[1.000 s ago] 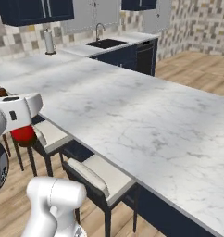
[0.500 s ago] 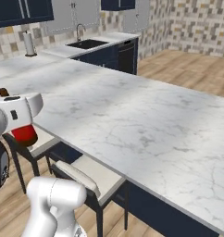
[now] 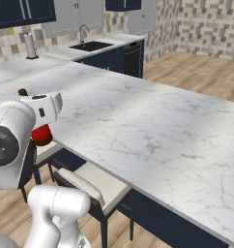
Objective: Get the candle and the beer from the cabinet and move them to the dining counter.
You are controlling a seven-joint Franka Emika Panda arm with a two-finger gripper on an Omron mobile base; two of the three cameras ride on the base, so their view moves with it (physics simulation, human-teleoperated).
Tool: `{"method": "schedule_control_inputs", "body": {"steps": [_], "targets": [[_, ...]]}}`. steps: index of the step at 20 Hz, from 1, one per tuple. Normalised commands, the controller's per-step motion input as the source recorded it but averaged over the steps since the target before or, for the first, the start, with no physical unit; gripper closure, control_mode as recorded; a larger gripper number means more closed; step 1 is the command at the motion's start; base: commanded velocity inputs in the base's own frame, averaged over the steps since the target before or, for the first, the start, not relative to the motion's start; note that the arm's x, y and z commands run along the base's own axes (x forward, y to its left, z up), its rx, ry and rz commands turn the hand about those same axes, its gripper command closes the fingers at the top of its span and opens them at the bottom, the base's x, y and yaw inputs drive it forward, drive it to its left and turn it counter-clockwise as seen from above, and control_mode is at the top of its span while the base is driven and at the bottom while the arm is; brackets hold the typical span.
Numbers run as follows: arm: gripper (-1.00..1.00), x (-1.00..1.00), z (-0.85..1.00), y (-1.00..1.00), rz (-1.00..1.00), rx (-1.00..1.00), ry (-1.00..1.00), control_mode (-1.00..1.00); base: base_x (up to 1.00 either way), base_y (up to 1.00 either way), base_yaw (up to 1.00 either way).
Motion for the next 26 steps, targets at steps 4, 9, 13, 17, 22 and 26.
{"method": "schedule_control_inputs", "body": {"steps": [4,9,13,17,22,26], "targets": [[1.0,0.41,-0.19,-0.48,0.25,0.04,-0.08,-1.0,0.0,0.0,0.0],[1.0,0.37,-0.3,-0.44,0.24,0.0,-0.05,-1.0,0.0,0.0,0.0],[1.0,0.32,-0.28,-0.16,0.12,-0.04,0.0,-1.0,0.0,0.0,0.0],[1.0,0.42,-0.34,-0.15,0.07,-0.03,0.0,-1.0,0.0,0.0,0.0],[1.0,0.47,-0.43,-0.14,0.03,0.0,0.0,-1.0,0.0,0.0,0.0],[1.0,0.47,-0.54,-0.09,0.01,0.0,0.0,-1.0,0.0,0.0,0.0]]}}
